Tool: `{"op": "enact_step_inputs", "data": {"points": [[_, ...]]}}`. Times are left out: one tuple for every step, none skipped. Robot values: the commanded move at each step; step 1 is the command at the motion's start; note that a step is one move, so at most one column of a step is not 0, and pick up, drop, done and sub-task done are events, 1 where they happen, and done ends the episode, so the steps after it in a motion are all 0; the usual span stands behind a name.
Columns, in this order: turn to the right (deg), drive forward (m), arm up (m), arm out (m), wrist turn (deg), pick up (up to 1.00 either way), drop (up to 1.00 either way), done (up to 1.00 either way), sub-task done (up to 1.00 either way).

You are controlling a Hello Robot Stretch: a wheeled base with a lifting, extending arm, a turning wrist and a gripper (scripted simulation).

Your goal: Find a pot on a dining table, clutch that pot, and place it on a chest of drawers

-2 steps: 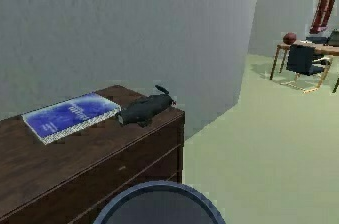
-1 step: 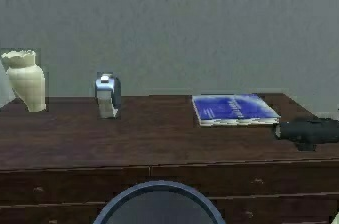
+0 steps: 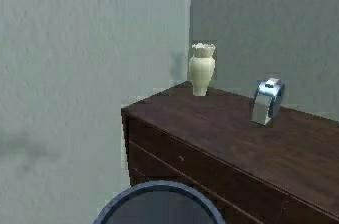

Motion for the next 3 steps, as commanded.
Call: {"op": "enact_step_inputs", "data": {"points": [[45.0, 0.00, 0.00, 0.00, 0.0, 0.00, 0.00, 0.00, 0.00], [42.0, 0.00, 0.00, 0.00, 0.0, 0.00, 0.00, 0.00, 0.00], [3.0, 0.00, 0.00, 0.00, 0.0, 0.00, 0.00, 0.00, 0.00]]}}
